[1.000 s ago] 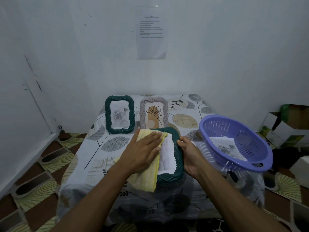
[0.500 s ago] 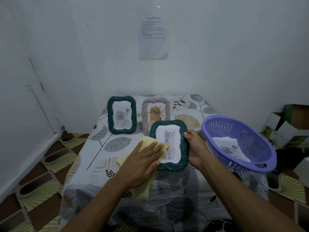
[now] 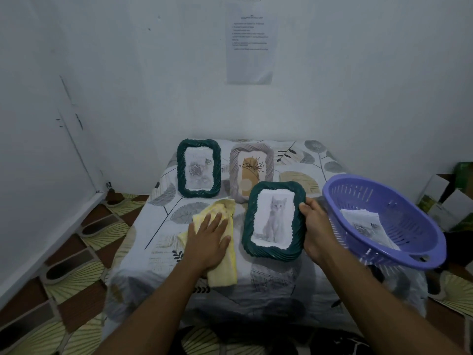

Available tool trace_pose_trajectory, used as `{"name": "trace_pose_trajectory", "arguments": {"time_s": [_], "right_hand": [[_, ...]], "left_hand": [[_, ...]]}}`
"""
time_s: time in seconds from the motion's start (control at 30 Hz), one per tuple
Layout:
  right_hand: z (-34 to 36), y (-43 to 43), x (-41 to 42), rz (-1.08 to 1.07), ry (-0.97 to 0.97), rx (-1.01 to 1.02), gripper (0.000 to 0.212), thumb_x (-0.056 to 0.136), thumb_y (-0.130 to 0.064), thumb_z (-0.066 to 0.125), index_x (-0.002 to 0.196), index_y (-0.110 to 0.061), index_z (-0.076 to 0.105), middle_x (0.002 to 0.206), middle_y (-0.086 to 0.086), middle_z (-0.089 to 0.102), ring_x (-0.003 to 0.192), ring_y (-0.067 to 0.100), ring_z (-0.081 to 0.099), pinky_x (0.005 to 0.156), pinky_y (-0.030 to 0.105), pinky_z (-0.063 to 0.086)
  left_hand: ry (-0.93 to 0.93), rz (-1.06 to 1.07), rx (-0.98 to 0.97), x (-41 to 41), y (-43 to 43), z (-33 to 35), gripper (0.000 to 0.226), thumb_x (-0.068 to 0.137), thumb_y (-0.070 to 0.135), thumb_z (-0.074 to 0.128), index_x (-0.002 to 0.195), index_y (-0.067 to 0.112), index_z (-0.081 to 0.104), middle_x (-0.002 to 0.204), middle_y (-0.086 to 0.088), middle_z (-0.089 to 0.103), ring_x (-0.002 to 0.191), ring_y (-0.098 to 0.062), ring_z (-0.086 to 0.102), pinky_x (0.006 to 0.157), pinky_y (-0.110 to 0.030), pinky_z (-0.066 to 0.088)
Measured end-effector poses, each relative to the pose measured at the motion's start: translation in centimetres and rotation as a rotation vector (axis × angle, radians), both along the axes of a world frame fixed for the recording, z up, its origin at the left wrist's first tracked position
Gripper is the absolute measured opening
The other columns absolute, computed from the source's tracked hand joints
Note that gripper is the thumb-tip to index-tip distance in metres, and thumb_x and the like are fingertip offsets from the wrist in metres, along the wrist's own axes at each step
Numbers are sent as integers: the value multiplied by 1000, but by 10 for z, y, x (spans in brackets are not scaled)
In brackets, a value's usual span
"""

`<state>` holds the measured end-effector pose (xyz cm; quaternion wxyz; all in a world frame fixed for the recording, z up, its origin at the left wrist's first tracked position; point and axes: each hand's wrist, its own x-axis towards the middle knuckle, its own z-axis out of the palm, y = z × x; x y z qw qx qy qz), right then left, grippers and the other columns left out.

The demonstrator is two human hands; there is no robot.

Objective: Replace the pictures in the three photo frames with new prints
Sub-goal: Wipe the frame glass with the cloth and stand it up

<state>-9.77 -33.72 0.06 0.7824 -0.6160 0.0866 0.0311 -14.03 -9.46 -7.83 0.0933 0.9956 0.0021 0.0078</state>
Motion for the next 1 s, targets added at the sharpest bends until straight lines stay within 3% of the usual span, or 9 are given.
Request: {"name": "trace_pose_trajectory", "arguments": {"time_s": [0.07,0.3,0.4,0.47,0.57,0.63,0.77,0.9,1.0], "right_hand": [[-5,1,-1,28,-6,11,20,102,-17,42,106,-17,62,102,9,71,89,27,67,78,44,55],[-8,17,-4,72,-38,52,21,101,-15,43,108,-17,63,98,7,72,83,23,67,68,36,55],[-6,24,-5,100,-62,59,23,101,-13,43,105,-19,65,90,0,74,75,16,69,58,30,55],[-6,26,-6,117,-73,71,24,100,-12,43,100,-18,66,81,-2,74,65,11,69,51,25,53],[-5,27,-4,138,-81,102,24,100,-11,43,99,-16,66,84,3,73,66,12,68,54,27,55],[-2,27,-4,153,-91,114,23,100,-11,43,105,-15,65,93,6,73,76,16,69,64,31,57],[8,16,-1,164,-121,126,22,101,-12,39,102,-12,61,96,9,69,78,18,65,68,32,52],[20,-5,8,228,-101,108,16,99,-20,43,102,-14,58,108,10,63,99,25,55,86,41,41],[34,-17,21,311,-37,87,26,96,-35,50,111,-20,64,112,6,65,97,25,57,77,37,45]], "left_hand": [[-2,50,2,0,15,1,57,101,50,18,153,30,10,162,8,-4,149,-17,-6,117,-54,-1],[-32,174,20,-11,67,-3,56,101,48,20,153,29,15,162,8,0,149,-16,-2,118,-53,0],[-17,176,52,-14,64,3,56,101,47,19,153,27,12,162,6,1,149,-18,-1,117,-54,-1],[-147,156,10,-14,53,11,55,102,43,23,153,21,17,161,-1,14,148,-21,11,117,-52,4],[-416,76,-478,-10,19,38,33,101,32,38,126,15,52,125,-9,58,113,-21,55,96,-37,41],[-232,72,-918,-4,-10,58,23,100,36,42,105,20,58,104,-7,64,92,-17,62,82,-38,50],[13,121,-1529,14,-45,74,23,100,24,47,116,18,62,111,-7,71,103,-27,66,92,-43,52],[-6,55,-1619,29,-55,75,29,99,19,45,109,27,71,112,-5,72,106,-26,66,97,-45,49],[-40,-10,-1591,39,-57,75,37,98,20,41,102,39,72,111,1,72,104,-20,67,96,-43,49]]}}
